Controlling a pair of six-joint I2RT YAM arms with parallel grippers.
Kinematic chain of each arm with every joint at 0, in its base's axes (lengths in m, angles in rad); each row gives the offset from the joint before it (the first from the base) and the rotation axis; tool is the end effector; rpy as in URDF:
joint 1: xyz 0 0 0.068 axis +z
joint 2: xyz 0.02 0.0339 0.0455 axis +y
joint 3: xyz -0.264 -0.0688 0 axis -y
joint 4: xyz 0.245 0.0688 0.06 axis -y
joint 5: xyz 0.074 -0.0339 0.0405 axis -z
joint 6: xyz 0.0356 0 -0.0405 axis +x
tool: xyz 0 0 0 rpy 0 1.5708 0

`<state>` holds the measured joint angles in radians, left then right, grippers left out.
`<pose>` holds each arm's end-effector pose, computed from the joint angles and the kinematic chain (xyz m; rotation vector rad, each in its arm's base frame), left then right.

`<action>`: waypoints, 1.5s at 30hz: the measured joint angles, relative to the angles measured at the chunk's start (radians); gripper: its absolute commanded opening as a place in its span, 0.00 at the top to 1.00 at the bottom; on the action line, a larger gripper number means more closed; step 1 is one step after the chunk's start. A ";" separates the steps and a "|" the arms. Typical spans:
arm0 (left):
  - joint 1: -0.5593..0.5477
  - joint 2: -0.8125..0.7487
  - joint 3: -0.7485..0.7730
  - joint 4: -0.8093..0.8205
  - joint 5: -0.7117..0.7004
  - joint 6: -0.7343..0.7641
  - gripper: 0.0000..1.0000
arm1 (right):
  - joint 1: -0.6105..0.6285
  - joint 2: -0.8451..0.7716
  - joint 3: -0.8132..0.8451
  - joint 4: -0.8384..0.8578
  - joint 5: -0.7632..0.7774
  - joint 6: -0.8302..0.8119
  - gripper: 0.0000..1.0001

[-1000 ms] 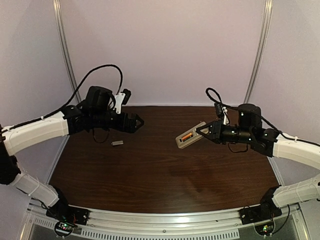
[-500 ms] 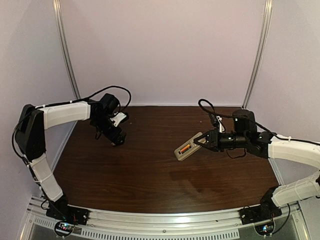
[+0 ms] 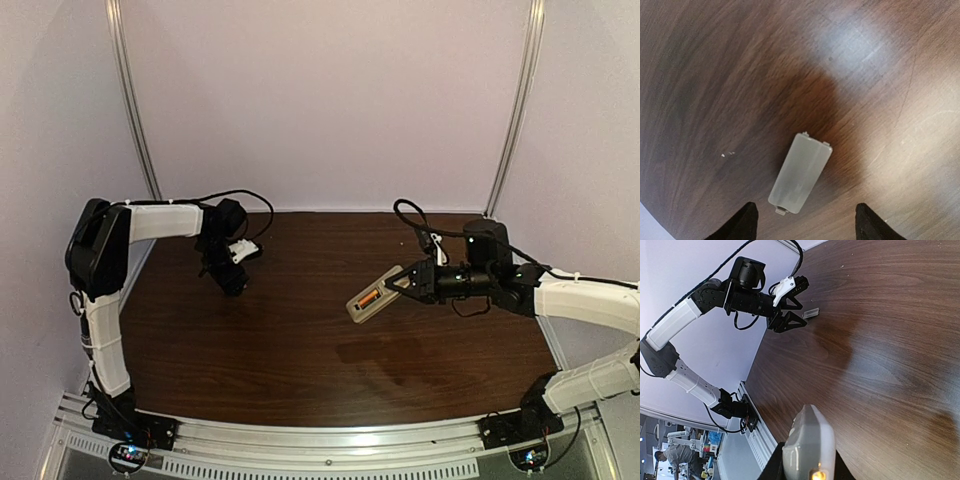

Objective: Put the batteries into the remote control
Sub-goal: Pick up the battery cover from the center of the board.

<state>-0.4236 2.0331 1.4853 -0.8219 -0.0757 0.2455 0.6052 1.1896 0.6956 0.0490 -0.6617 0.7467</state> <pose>0.3658 -0.1620 0.1661 0.9526 2.7745 0.0843 0.1998 0.1648 0.2513 -0.3216 2.2383 1.4646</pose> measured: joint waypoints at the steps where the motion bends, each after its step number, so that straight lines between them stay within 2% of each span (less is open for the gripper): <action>1: 0.001 0.000 0.001 0.001 0.000 0.013 0.33 | 0.000 0.000 0.000 0.001 -0.002 0.000 1.00; 10: 0.055 -0.006 0.026 0.026 0.084 0.175 0.39 | 0.000 0.008 0.000 0.007 -0.014 -0.007 1.00; 20: 0.116 0.012 0.087 0.015 0.215 0.253 0.48 | 0.000 0.017 0.000 0.006 -0.016 -0.010 1.00; 34: 0.114 0.067 0.085 -0.018 0.238 0.285 0.55 | 0.000 0.033 0.000 0.006 -0.016 -0.011 1.00; 45: 0.116 0.067 0.040 -0.019 0.252 0.285 0.56 | 0.000 0.042 0.014 0.006 -0.019 -0.011 1.00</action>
<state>-0.3073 2.0998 1.5257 -0.8406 0.1764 0.5301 0.6052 1.2320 0.7094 0.0551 -0.6804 0.7357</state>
